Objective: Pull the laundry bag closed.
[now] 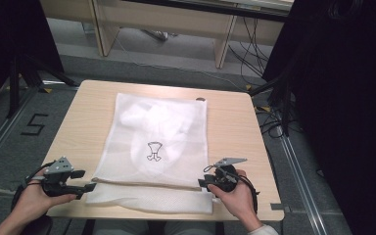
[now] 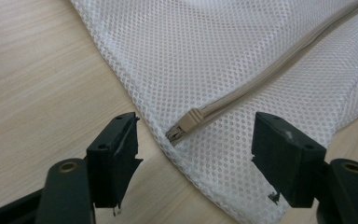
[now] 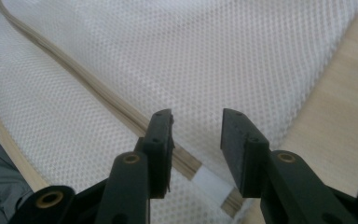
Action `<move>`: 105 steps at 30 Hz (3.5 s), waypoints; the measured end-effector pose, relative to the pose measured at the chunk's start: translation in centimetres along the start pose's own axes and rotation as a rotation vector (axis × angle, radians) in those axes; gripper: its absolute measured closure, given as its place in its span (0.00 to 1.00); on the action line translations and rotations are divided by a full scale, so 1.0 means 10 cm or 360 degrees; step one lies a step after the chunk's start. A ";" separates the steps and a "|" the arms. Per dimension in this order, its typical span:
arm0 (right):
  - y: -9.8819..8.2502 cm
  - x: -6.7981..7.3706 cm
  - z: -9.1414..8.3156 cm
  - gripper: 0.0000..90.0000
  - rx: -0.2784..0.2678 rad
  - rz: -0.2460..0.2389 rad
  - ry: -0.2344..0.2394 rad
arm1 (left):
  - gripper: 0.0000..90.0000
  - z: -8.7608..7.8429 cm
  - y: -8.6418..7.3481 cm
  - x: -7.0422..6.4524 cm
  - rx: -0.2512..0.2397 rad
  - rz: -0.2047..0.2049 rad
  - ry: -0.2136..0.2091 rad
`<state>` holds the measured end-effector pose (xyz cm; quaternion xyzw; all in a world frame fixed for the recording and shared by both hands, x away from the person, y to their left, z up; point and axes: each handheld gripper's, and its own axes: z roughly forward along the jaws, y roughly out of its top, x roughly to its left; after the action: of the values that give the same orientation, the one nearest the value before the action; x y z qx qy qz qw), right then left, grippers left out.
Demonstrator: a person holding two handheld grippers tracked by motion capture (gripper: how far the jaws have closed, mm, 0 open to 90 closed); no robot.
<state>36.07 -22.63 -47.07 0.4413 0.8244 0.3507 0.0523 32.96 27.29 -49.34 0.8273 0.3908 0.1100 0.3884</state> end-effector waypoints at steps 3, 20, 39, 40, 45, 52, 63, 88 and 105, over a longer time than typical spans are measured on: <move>0.05 0.08 0.00 0.70 -0.0056 -0.0102 0.0034 | 0.32 0.00 -0.02 0.00 0.0025 -0.0001 0.0015; 0.37 0.51 0.21 0.63 -0.0190 -0.0494 0.0185 | 0.29 0.03 -0.04 0.00 0.0002 -0.0097 0.0020; 0.74 0.90 0.58 0.59 -0.0202 -0.0575 0.0321 | 0.27 0.07 -0.04 0.00 -0.0017 -0.0124 -0.0022; 0.75 0.92 0.59 0.59 -0.0199 -0.0585 0.0318 | 0.27 0.07 -0.04 0.01 -0.0019 -0.0121 -0.0020; 0.82 0.99 0.69 0.59 -0.0210 -0.0625 0.0329 | 0.26 0.07 -0.04 0.01 -0.0014 -0.0122 -0.0021; 0.91 1.09 0.79 0.59 -0.0199 -0.0605 0.0354 | 0.26 0.06 -0.04 0.02 0.0014 -0.0099 -0.0015; 1.00 1.24 0.93 0.61 -0.0228 -0.0703 0.0350 | 0.26 0.05 -0.04 0.02 0.0033 -0.0096 -0.0019; 1.13 1.61 1.32 0.73 -0.0124 -0.0841 0.0422 | 0.27 0.08 -0.06 0.01 0.0087 -0.0079 -0.0033; 1.18 1.86 1.60 0.82 -0.0042 -0.0821 0.0509 | 0.26 0.09 -0.07 0.00 0.0068 -0.0098 -0.0064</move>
<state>39.27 4.35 -47.53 0.1557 0.9024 0.4016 0.0148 33.00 27.01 -50.43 0.8250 0.4104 0.0729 0.3815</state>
